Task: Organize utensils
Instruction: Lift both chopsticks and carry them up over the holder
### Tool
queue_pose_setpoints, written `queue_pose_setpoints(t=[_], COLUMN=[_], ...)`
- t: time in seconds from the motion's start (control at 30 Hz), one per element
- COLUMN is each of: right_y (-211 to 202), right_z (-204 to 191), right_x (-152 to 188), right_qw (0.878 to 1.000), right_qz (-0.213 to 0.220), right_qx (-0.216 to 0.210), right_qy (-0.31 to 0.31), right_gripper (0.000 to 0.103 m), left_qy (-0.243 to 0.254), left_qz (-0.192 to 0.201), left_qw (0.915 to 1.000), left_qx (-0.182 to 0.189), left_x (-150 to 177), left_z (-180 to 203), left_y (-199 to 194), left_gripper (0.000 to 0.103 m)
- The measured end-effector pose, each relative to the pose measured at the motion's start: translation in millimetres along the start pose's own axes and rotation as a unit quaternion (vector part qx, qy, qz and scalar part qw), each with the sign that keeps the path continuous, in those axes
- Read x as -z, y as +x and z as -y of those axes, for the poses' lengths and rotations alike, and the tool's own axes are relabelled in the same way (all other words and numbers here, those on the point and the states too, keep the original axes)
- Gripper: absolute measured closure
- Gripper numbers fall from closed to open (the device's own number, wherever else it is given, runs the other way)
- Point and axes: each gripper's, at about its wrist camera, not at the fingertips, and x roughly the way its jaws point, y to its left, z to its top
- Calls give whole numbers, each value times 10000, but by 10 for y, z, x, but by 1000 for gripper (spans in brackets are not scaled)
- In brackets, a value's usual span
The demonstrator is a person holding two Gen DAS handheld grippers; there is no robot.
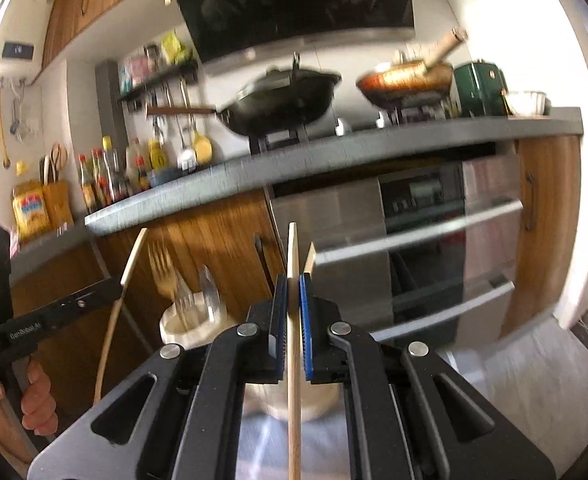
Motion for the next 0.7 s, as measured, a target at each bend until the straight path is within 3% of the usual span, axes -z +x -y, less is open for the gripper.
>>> queue_pose_setpoints(t=[0.13, 0.4, 0.7], right_y=[298, 816, 1037], right_z=[-96, -59, -86], right_x=[-146, -236, -252], right_qw=[9992, 9981, 9963], right_qz=[398, 469, 797], right_qx=[-35, -24, 3], right_qy=[85, 390, 322], right_gripper=[97, 97, 97], left_qy=[-54, 134, 375], left_qz=[503, 839, 1165], left_qw=[9987, 9961, 9922], left_qx=[-51, -218, -257], left_x=[-173, -284, -313], left_z=[-147, -259, -188], left_y=[139, 514, 785], left_gripper=[97, 97, 97])
